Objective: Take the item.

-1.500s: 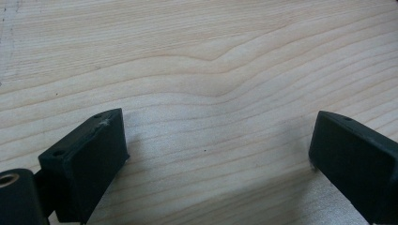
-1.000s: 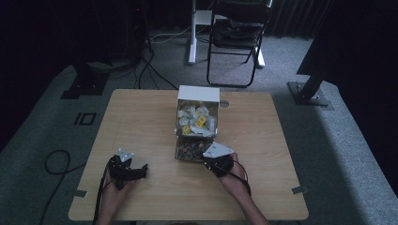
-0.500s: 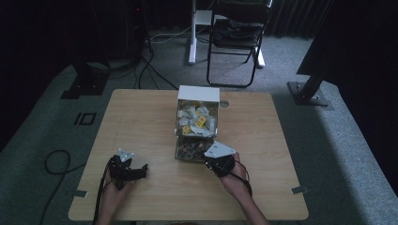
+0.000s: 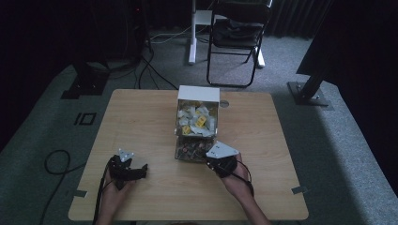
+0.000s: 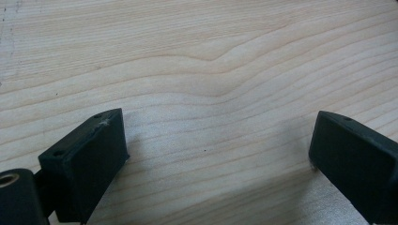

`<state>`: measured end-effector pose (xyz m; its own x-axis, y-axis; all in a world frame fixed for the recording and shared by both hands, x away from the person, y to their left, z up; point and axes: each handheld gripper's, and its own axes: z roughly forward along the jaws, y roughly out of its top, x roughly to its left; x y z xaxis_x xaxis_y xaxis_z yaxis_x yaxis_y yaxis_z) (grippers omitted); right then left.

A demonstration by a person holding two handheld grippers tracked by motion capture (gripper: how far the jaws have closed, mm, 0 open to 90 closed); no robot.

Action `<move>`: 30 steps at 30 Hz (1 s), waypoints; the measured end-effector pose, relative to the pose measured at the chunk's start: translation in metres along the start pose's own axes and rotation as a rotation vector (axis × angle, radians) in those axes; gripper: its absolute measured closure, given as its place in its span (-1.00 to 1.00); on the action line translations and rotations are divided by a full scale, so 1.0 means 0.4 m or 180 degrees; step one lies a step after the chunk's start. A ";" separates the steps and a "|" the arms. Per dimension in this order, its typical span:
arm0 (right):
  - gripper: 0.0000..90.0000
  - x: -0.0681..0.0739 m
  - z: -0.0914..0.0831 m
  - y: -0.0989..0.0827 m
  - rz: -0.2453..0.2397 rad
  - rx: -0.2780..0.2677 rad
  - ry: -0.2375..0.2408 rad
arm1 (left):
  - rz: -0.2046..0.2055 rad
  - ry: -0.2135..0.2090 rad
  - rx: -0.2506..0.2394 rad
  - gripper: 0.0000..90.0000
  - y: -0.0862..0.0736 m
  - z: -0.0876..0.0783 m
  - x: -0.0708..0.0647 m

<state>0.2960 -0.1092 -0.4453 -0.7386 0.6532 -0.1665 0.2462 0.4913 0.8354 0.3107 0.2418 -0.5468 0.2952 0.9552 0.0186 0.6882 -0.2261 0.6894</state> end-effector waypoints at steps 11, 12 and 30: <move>1.00 -0.003 -0.019 -0.001 0.0007 -0.0020 -0.0024 | 0.0001 0.0001 0.0000 -0.89 0.000 0.000 0.000; 1.00 -0.003 -0.021 -0.001 0.0008 -0.0020 -0.0026 | 0.0000 0.0000 0.0001 -0.89 0.000 0.000 0.000; 1.00 -0.010 -0.052 -0.004 0.0004 -0.0047 -0.0081 | 0.0001 0.0000 0.0000 -0.89 0.000 0.000 0.000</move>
<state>0.2856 -0.1244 -0.4351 -0.7221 0.6683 -0.1786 0.2376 0.4821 0.8433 0.3107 0.2418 -0.5468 0.2954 0.9552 0.0188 0.6881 -0.2264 0.6894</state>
